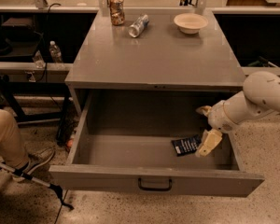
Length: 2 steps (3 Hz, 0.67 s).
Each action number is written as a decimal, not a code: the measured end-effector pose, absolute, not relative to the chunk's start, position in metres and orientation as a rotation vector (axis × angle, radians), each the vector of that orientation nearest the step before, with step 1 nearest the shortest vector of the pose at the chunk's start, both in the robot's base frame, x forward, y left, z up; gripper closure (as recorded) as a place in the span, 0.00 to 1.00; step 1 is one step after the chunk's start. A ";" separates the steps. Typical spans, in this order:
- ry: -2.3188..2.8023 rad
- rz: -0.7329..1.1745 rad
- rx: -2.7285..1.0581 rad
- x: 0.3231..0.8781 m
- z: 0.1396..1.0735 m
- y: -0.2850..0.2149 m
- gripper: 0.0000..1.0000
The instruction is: Pick rxbar blueberry from top drawer and place on counter
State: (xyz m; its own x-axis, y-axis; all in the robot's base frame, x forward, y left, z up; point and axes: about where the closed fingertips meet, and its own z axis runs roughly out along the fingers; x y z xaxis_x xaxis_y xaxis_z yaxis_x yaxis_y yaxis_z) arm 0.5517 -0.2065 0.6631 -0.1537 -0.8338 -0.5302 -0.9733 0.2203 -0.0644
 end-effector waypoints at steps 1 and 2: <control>2.045 0.384 -1.727 0.551 0.642 -0.202 0.00; 2.043 0.366 -1.788 0.547 0.627 -0.195 0.00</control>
Offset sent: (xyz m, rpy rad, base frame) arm -0.0103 0.0167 -0.0527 -0.1320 0.0210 0.1082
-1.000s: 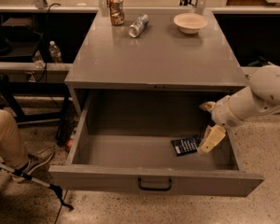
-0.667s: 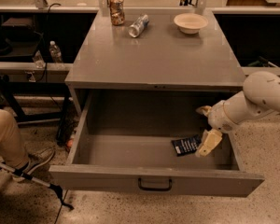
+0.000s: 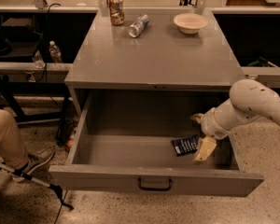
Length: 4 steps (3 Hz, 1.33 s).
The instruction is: Pick rxbar blueberry from top drawer and place on counter
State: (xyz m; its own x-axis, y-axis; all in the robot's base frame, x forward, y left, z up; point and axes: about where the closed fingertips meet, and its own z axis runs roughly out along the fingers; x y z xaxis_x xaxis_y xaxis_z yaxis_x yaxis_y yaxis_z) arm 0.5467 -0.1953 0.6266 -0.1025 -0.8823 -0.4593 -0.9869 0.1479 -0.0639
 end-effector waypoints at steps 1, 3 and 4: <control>2.043 0.341 -1.849 0.543 0.616 -0.187 0.00; 2.046 0.346 -1.917 0.535 0.601 -0.177 0.16; 2.048 0.368 -1.929 0.531 0.594 -0.175 0.48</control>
Offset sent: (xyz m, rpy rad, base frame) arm -0.0115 0.0184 -0.0254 -0.1023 0.0307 0.0779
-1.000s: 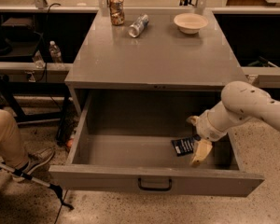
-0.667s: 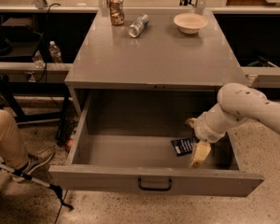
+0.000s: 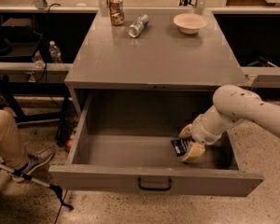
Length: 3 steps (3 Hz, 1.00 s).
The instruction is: Pick rxbar blueberry from top drawer and place on counter
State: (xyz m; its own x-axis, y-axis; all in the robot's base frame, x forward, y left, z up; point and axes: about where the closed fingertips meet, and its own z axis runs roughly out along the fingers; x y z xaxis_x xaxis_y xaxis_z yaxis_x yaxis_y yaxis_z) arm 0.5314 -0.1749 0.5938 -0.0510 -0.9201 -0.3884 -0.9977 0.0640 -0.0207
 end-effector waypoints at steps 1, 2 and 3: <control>2.049 0.371 -1.929 0.531 0.598 -0.175 0.70; 2.044 0.368 -1.923 0.531 0.602 -0.176 1.00; 2.026 0.354 -1.899 0.532 0.613 -0.181 1.00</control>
Offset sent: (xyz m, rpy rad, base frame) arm -0.0029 -0.0062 0.0088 0.0170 -0.0115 -0.0087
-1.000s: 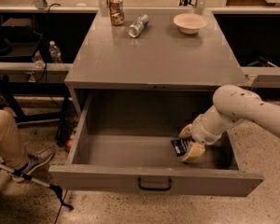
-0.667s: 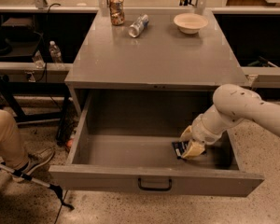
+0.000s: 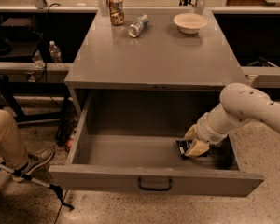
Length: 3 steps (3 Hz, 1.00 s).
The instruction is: Pick rxbar blueberry from top drawer and place on counter
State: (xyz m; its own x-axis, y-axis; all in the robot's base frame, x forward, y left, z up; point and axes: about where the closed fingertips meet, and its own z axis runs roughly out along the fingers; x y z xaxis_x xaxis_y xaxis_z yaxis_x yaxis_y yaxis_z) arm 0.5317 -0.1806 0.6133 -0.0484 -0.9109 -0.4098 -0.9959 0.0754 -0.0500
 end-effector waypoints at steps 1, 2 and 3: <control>1.963 0.288 -1.858 0.532 0.654 -0.190 1.00; 1.895 0.193 -1.819 0.529 0.707 -0.201 1.00; 1.838 0.088 -1.788 0.528 0.757 -0.211 1.00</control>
Offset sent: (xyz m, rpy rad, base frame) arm -0.0064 -0.0382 0.1731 0.0422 -0.3453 -0.0309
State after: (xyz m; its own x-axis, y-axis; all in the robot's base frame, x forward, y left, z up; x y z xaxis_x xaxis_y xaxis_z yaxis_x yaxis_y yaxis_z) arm 0.5284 -0.2105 0.7574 0.0543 -0.8993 -0.4339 -0.9366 0.1047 -0.3344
